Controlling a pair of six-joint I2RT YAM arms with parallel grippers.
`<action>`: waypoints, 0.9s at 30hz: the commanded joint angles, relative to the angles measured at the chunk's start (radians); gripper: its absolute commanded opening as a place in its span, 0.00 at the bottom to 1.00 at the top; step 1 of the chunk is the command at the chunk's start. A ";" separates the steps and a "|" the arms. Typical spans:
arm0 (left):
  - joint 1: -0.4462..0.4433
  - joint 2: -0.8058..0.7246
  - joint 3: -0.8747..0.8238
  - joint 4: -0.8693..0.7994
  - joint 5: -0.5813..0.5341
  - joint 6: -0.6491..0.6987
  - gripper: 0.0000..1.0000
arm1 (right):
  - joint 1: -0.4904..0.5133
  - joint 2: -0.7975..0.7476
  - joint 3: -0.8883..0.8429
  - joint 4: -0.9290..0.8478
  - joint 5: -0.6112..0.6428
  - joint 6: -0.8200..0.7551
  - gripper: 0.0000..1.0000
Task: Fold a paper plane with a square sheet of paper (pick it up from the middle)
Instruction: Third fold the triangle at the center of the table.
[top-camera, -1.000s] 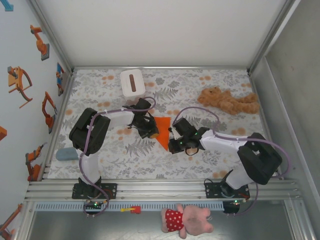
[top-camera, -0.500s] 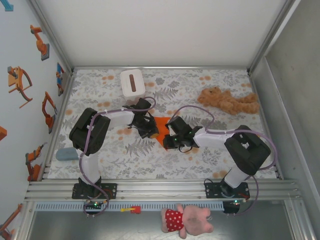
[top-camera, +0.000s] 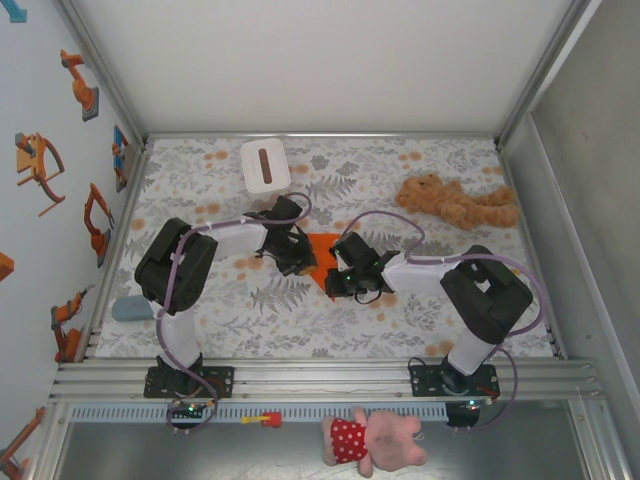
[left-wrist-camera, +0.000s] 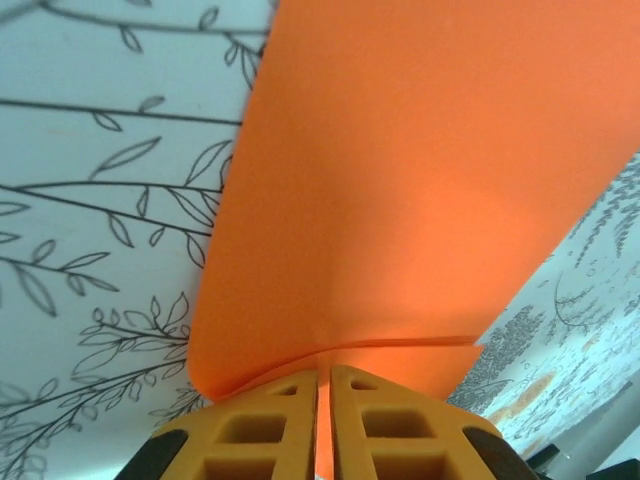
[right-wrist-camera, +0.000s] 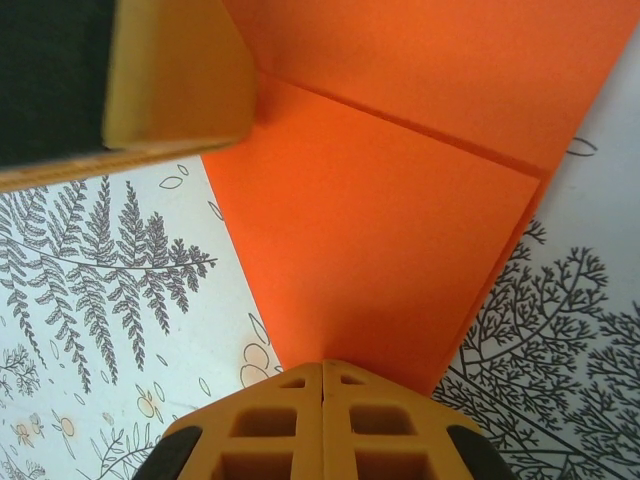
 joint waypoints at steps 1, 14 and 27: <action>-0.008 -0.092 -0.032 0.055 -0.015 0.052 0.12 | 0.005 0.038 0.003 -0.076 0.043 0.017 0.00; -0.064 -0.108 -0.162 0.218 0.030 0.052 0.06 | 0.006 0.055 -0.003 -0.085 0.014 0.030 0.00; -0.073 -0.025 -0.178 0.259 0.023 0.057 0.06 | 0.006 0.052 -0.012 -0.121 0.038 0.033 0.00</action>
